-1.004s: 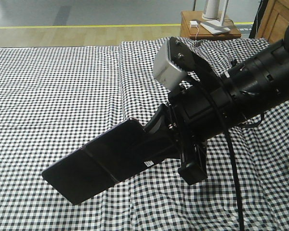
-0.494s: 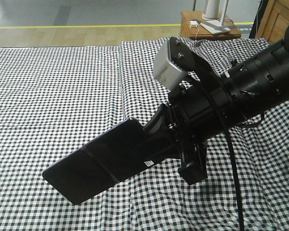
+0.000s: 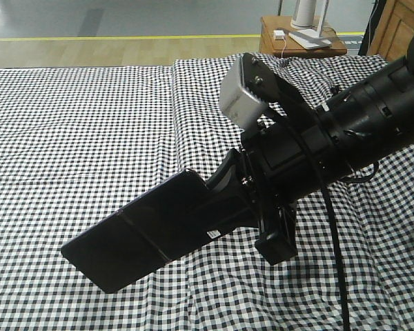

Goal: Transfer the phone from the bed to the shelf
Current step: 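Hold the phone in the right gripper while the base turns away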

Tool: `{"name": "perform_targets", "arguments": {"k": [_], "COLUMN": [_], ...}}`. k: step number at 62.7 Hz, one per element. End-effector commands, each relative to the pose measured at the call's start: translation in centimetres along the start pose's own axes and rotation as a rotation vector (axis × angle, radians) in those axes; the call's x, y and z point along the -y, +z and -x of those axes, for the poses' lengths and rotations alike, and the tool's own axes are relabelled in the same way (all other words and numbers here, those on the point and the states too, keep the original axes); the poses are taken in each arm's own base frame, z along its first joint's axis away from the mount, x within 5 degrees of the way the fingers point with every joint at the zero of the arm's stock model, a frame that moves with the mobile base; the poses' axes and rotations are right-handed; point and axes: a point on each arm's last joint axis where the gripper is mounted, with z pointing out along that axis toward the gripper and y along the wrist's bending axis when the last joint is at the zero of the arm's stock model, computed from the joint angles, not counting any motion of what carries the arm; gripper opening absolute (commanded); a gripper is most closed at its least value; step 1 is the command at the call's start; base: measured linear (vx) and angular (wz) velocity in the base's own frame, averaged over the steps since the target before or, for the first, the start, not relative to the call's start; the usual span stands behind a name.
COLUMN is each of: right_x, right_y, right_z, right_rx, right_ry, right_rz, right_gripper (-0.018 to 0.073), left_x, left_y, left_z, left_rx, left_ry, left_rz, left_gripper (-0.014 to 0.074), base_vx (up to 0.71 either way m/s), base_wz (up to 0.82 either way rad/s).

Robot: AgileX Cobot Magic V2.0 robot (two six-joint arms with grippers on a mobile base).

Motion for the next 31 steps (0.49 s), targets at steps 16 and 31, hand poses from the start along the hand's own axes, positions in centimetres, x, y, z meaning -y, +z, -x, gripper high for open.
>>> {"name": "perform_targets", "arguments": {"k": [16, 31], "right_x": [-1.79, -1.79], "right_y": [-1.3, -1.3], "right_z": [1.23, 1.23], "right_rx": [0.068, 0.068], "right_ry": [-0.026, -0.026], "right_rz": [0.05, 0.05], "right_gripper": [-0.0002, -0.0002], "left_x": [-0.05, -0.05], "left_y": [-0.2, -0.2], "left_z": [1.53, 1.53], "left_rx": [0.105, 0.105], "left_ry": [-0.019, -0.019], "left_rz": [0.005, 0.005], "left_gripper": [0.0001, 0.0001], "base_vx": [-0.01, -0.04], "base_wz": [0.06, 0.15]}}
